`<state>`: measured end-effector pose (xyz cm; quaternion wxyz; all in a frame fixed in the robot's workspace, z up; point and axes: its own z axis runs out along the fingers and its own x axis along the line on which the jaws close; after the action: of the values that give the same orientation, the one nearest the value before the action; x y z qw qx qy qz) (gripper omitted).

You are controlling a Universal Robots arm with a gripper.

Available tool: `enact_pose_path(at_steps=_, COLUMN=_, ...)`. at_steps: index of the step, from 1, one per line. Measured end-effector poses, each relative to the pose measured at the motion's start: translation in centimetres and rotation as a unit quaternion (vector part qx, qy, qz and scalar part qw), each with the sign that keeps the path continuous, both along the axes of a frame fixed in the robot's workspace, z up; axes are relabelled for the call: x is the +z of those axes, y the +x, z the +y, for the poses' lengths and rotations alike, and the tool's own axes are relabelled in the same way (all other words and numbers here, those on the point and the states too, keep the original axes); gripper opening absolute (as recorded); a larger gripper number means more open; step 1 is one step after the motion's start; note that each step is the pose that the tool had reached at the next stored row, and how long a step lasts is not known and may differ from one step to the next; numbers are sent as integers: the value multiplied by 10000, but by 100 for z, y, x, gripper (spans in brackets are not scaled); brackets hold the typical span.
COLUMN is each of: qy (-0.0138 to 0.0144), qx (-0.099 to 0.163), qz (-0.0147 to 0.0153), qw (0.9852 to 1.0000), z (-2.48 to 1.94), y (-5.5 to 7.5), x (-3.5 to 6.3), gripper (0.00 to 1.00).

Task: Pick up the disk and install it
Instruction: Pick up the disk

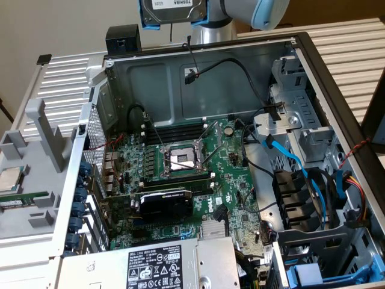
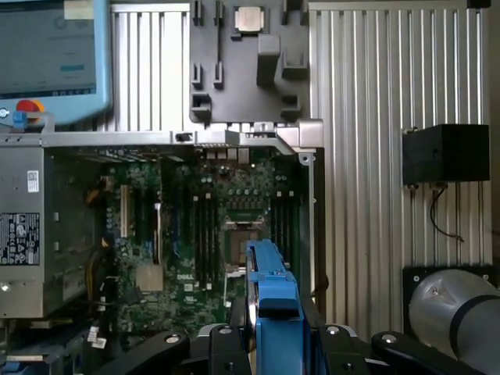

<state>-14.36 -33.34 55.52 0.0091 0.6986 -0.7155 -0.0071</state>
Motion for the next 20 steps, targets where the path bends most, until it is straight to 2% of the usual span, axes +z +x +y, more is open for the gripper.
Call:
enact_pose_path(at_steps=5, qy=5, qx=0, qz=2, qw=10000, z=-46, y=225, x=150, gripper=36)
enact_pose_path(at_steps=12, qy=7, qx=0, qz=1, qw=10000, z=-109, y=492, x=292, gripper=36)
enact_pose_path(at_steps=15, qy=7, qx=1, qz=1, qw=10000, z=-169, y=571, x=335, gripper=36)
enact_pose_path(at_steps=20, qy=8, qx=0, qz=1, qw=10000, z=-274, y=608, x=416, gripper=36)
